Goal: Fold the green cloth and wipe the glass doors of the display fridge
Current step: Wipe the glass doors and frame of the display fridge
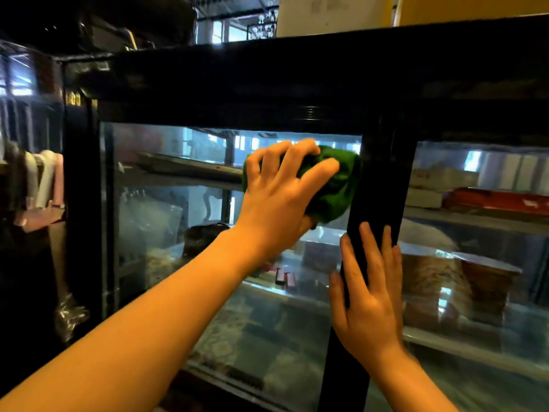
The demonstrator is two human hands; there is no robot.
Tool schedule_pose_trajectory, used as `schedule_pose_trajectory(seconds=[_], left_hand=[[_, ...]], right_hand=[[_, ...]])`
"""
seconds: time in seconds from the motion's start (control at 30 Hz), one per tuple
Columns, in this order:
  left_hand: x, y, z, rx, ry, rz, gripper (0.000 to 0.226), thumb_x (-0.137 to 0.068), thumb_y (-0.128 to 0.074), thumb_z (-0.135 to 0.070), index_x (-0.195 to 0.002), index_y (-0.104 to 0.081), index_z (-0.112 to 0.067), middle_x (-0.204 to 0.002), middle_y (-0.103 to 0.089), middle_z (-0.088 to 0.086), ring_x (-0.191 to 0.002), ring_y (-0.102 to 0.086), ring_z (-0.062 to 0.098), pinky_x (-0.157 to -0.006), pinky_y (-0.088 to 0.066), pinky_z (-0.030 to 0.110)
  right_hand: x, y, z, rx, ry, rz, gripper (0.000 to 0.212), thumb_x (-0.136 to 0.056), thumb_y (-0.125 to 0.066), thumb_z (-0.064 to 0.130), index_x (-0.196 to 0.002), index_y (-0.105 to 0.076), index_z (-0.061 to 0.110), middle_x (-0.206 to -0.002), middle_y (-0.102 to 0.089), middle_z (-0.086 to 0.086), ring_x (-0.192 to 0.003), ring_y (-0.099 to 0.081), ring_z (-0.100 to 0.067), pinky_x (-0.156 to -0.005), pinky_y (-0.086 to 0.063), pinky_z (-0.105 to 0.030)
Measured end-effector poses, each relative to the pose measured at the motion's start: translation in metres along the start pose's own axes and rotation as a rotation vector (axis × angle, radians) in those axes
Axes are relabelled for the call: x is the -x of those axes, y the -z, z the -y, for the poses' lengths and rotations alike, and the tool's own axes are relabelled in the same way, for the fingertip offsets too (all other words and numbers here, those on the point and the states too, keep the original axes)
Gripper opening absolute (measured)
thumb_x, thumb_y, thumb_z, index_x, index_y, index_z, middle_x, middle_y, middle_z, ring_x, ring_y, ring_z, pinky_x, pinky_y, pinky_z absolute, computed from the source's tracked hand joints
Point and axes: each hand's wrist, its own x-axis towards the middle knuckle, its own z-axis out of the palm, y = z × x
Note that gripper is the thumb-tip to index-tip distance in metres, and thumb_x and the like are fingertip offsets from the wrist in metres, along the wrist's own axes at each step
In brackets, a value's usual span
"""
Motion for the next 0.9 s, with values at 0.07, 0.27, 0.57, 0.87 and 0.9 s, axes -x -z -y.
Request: schedule_pose_trajectory(seconds=[0.07,0.27,0.57,0.87,0.9], left_hand=[[-0.018,0.002,0.002,-0.021,0.013,0.022,0.062,-0.073,-0.076,-0.032,-0.121,-0.036,-0.035,-0.133,-0.055,0.009,-0.123,-0.042,0.032,-0.096,-0.033,0.048],[-0.03,0.001,0.007,-0.06,-0.034,-0.01,0.053,-0.082,-0.069,-0.034,-0.121,-0.033,-0.035,-0.132,-0.058,0.01,-0.124,-0.047,0.035,-0.096,-0.033,0.047],[-0.018,-0.002,0.01,0.001,0.006,-0.103,0.036,-0.08,-0.072,-0.031,-0.114,-0.068,-0.02,-0.118,-0.065,0.012,-0.111,-0.057,0.04,-0.087,-0.039,0.049],[0.039,-0.008,0.008,0.075,0.156,-0.131,0.042,-0.078,-0.074,-0.035,-0.112,-0.052,-0.028,-0.117,-0.063,0.011,-0.109,-0.053,0.036,-0.091,-0.036,0.05],[0.048,-0.009,0.006,0.064,0.133,-0.128,0.042,-0.076,-0.074,-0.034,-0.112,-0.053,-0.027,-0.117,-0.063,0.011,-0.109,-0.055,0.037,-0.091,-0.037,0.05]], right_hand=[[-0.001,0.0,0.001,0.008,0.0,0.001,0.048,-0.104,-0.036,0.032,-0.147,-0.037,0.01,-0.162,-0.019,-0.01,-0.152,-0.006,-0.033,-0.123,-0.006,-0.047],[0.0,-0.002,-0.001,0.016,0.012,-0.014,0.05,-0.1,-0.044,0.027,-0.147,-0.036,0.011,-0.162,-0.019,-0.01,-0.151,-0.009,-0.035,-0.123,-0.008,-0.05],[0.0,-0.001,0.001,-0.009,0.009,-0.011,0.046,-0.104,-0.041,0.028,-0.145,-0.04,0.008,-0.158,-0.024,-0.014,-0.151,-0.007,-0.034,-0.122,-0.01,-0.052],[0.001,-0.003,0.0,0.004,0.021,-0.03,0.046,-0.101,-0.045,0.024,-0.144,-0.043,0.007,-0.156,-0.027,-0.016,-0.149,-0.013,-0.042,-0.12,-0.015,-0.055],[0.001,-0.003,-0.001,0.014,0.027,-0.034,0.046,-0.101,-0.045,0.024,-0.144,-0.043,0.007,-0.156,-0.027,-0.017,-0.148,-0.015,-0.043,-0.12,-0.014,-0.053]])
